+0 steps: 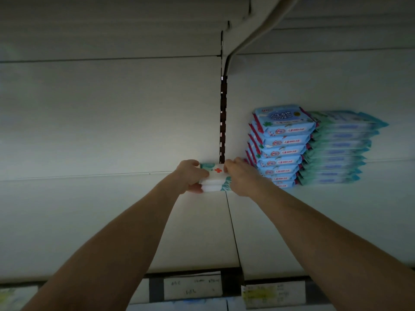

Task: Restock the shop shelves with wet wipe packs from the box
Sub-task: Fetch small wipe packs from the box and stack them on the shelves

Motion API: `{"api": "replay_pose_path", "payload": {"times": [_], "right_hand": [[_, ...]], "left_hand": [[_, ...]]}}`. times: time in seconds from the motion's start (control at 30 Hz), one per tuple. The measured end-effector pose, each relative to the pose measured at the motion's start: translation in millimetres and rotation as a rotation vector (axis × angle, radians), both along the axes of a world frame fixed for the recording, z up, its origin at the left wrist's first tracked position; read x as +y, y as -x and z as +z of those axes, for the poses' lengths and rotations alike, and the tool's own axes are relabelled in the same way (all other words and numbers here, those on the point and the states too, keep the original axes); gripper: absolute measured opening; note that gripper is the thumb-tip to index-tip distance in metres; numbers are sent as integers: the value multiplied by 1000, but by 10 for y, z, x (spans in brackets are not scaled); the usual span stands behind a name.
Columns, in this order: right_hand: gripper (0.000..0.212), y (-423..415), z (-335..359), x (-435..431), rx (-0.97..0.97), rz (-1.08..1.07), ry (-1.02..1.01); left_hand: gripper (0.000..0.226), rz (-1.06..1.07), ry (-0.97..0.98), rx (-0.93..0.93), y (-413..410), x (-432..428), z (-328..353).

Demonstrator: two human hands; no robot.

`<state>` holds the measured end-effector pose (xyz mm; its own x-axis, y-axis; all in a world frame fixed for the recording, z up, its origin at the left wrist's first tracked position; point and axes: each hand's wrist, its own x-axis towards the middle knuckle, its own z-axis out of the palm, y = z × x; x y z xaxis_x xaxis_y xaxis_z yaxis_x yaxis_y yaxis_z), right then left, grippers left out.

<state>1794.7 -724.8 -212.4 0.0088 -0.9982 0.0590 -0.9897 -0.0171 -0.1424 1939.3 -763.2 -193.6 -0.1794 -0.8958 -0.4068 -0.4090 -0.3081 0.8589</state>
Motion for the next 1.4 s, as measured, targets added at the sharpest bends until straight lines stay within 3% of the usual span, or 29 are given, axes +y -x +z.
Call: {"api": "replay_pose_path", "payload": {"times": [0.1, 0.23, 0.3, 0.4, 0.8, 1.1, 1.4], "right_hand": [[50, -16, -6, 8, 78, -9, 27], [53, -27, 35, 9, 205, 27, 16], [56, -42, 69, 13, 320, 41, 24], [55, -56, 97, 18, 411, 37, 40], [53, -229, 182, 146, 481, 19, 3], [38, -484, 152, 223, 332, 116, 53], [37, -458, 398, 361, 290, 372, 113]], "left_hand": [[72, -192, 96, -146, 45, -35, -51], [74, -402, 411, -636, 86, -33, -152], [74, -428, 505, -747, 91, -41, -190], [73, -440, 531, -778, 106, -61, -209], [65, -408, 634, -955, 90, -56, -249], [65, -341, 590, -996, -34, 62, -60], [57, -95, 489, -1060, -205, 488, 86]]}}
